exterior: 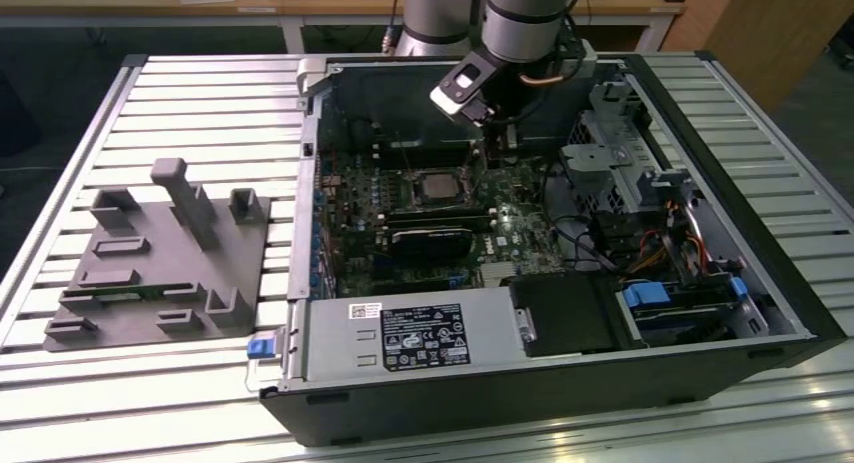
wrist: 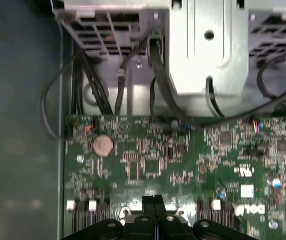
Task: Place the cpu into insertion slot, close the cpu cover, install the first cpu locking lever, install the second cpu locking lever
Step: 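Close the cpu cover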
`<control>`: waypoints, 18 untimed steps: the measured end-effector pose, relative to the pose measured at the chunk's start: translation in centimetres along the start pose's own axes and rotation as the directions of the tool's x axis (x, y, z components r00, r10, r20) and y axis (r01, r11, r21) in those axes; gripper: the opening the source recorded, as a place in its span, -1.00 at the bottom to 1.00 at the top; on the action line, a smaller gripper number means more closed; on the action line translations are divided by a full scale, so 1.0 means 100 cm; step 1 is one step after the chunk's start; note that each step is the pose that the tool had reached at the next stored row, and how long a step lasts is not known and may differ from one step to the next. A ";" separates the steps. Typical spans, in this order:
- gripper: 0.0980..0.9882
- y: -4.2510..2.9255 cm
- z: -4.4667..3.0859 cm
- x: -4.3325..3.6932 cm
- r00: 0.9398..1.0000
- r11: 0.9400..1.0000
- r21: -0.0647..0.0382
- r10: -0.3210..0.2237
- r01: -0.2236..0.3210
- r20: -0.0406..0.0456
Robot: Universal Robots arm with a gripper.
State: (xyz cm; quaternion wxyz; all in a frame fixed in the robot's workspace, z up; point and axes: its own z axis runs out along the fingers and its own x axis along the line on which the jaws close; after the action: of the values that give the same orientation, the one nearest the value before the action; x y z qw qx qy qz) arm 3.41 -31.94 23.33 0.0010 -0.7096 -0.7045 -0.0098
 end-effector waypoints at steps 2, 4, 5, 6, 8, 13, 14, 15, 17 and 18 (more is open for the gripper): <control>-0.98 -0.0065 -0.0001 -0.0001 1.000 1.000 -0.001 0.000 0.000 0.000; -0.98 -0.0132 -0.0002 -0.0001 1.000 1.000 -0.002 0.000 0.000 0.000; -0.98 -0.0169 -0.0003 -0.0002 1.000 1.000 -0.003 0.000 0.000 0.000; -0.98 -0.0205 -0.0003 -0.0002 1.000 1.000 -0.004 0.000 0.000 -0.001; -0.98 -0.0280 -0.0003 -0.0002 1.000 1.000 -0.004 0.000 0.000 -0.001; -0.98 -0.0441 -0.0004 -0.0003 1.000 1.000 -0.005 0.000 0.000 -0.001; -0.98 -0.0470 -0.0003 -0.0003 1.000 1.000 -0.005 0.000 0.000 -0.001; -0.98 -0.0499 -0.0002 -0.0003 1.000 1.000 -0.005 0.000 0.000 -0.001; -0.98 -0.0568 0.0002 -0.0004 1.000 1.000 -0.007 0.000 0.000 -0.001; -0.98 -0.0599 0.0008 -0.0004 1.000 1.000 -0.008 0.000 0.000 -0.001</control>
State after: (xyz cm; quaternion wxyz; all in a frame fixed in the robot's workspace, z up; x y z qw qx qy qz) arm -2.57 -31.94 23.18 -0.0015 -0.7096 -0.7045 -0.0132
